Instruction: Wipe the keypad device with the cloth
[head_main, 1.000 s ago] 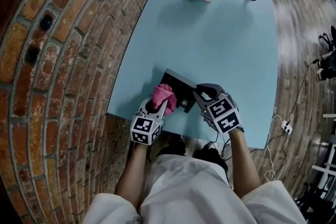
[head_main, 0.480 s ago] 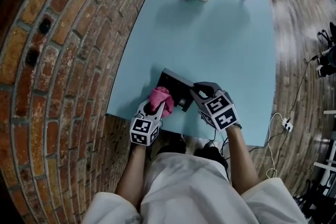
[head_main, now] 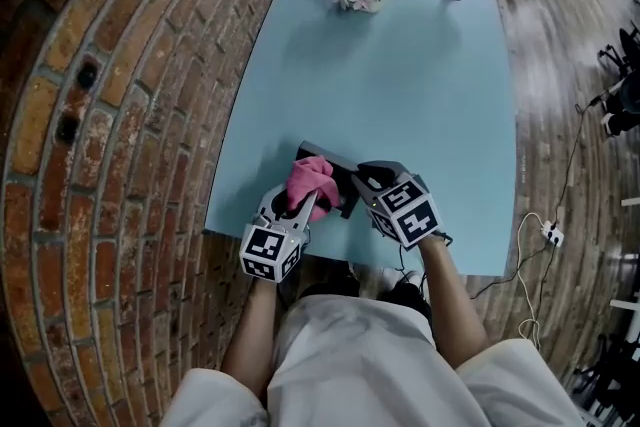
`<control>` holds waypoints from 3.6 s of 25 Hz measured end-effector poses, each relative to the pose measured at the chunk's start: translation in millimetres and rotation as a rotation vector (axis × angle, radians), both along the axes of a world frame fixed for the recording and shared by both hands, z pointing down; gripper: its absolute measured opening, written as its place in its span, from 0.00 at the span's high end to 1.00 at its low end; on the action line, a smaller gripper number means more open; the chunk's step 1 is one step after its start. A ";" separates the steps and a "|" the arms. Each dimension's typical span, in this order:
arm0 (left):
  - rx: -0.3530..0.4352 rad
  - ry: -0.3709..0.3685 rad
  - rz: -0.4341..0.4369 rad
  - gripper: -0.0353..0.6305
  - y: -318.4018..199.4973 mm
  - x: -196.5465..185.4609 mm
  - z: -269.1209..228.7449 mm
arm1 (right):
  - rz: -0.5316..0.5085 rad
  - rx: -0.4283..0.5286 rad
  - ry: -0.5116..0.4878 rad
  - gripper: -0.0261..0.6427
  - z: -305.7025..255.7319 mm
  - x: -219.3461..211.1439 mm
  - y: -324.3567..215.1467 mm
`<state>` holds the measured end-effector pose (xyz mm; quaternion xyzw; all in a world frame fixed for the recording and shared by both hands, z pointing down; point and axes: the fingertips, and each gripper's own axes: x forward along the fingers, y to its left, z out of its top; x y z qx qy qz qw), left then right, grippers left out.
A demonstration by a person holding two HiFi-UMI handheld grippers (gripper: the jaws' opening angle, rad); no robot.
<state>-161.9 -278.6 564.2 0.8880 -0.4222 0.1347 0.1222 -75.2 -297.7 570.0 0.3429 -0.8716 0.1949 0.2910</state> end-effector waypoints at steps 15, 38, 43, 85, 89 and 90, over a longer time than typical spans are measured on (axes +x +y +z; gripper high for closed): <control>0.000 -0.106 0.020 0.74 -28.5 37.7 1.7 | -0.009 0.035 -0.005 0.83 -4.5 -0.4 0.6; -0.031 -0.054 0.020 0.74 -2.5 26.5 31.2 | -0.024 0.033 -0.012 0.83 -1.9 1.3 0.0; -0.033 -0.029 0.009 0.74 0.9 23.8 35.6 | -0.021 0.038 -0.015 0.83 -2.3 1.8 -0.8; -0.007 -0.027 -0.101 0.74 21.2 -1.4 -4.9 | 0.022 0.047 -0.085 0.83 -7.9 19.8 -7.3; 0.067 -0.014 -0.068 0.74 -0.6 28.3 -41.5 | -0.016 0.015 -0.125 0.90 -6.7 15.4 -2.6; 0.072 -0.023 -0.054 0.74 -5.4 36.6 -42.7 | -0.019 0.014 -0.126 0.89 -6.5 15.4 -2.5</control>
